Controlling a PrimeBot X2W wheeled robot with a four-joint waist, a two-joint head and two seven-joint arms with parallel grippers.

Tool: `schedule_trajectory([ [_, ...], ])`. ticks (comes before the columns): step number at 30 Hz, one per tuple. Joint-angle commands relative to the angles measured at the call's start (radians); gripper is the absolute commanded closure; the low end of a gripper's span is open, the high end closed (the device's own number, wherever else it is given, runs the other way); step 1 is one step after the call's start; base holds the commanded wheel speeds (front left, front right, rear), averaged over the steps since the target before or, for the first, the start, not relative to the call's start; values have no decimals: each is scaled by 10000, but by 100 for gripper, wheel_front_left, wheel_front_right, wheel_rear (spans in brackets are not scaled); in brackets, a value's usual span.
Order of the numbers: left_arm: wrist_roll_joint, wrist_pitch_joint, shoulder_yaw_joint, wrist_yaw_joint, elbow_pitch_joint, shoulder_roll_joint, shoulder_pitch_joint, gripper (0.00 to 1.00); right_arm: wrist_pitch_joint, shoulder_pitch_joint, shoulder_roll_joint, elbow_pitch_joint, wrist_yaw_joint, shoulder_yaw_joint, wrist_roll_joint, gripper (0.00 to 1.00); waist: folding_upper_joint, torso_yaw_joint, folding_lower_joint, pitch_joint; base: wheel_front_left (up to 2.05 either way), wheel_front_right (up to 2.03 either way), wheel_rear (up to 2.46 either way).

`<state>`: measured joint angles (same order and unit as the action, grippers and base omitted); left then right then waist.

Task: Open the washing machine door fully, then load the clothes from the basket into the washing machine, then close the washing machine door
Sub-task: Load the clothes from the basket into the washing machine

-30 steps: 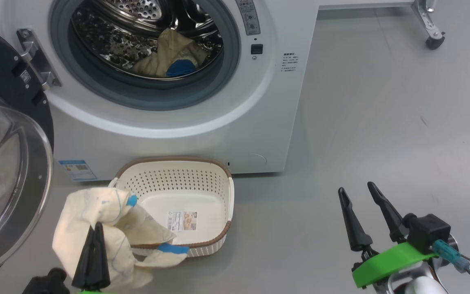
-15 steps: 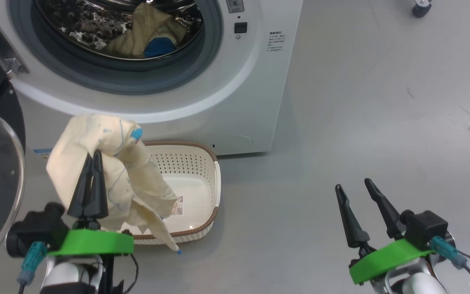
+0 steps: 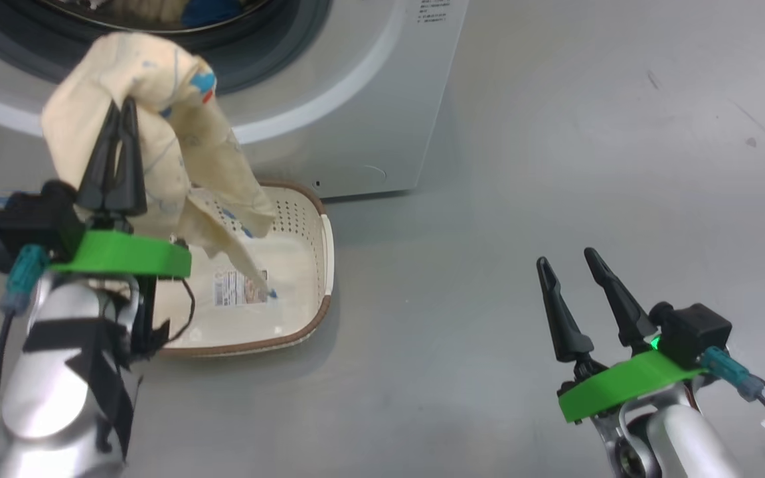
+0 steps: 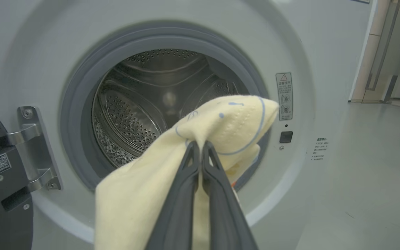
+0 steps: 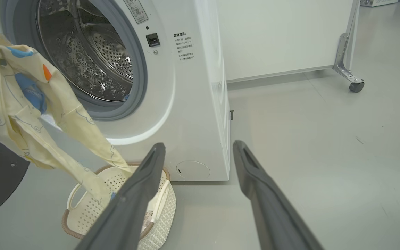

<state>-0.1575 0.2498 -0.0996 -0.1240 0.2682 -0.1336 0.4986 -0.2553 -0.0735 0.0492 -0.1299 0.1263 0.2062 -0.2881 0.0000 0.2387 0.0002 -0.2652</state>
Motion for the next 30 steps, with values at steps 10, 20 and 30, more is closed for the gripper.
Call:
schedule_trajectory([
  [10, 611, -329, -258, 40, 1694, -370, 4480, 100, -65, -1360, 11, 419, 44, 688, -403, 0, 0, 241, -2, -2069, 0, 0, 0],
  [20, 1081, -412, -516, 312, 3499, -555, 6945, 100, -65, -2018, 11, 418, 44, 1276, -539, 0, 0, 658, -2, -3401, 0, 0, 0],
  [30, 1407, -270, -569, 788, 5590, -1013, 9258, 100, -65, -2083, 11, 410, 44, 1655, -717, 0, 0, 1081, -2, -4408, 0, 0, 0],
])
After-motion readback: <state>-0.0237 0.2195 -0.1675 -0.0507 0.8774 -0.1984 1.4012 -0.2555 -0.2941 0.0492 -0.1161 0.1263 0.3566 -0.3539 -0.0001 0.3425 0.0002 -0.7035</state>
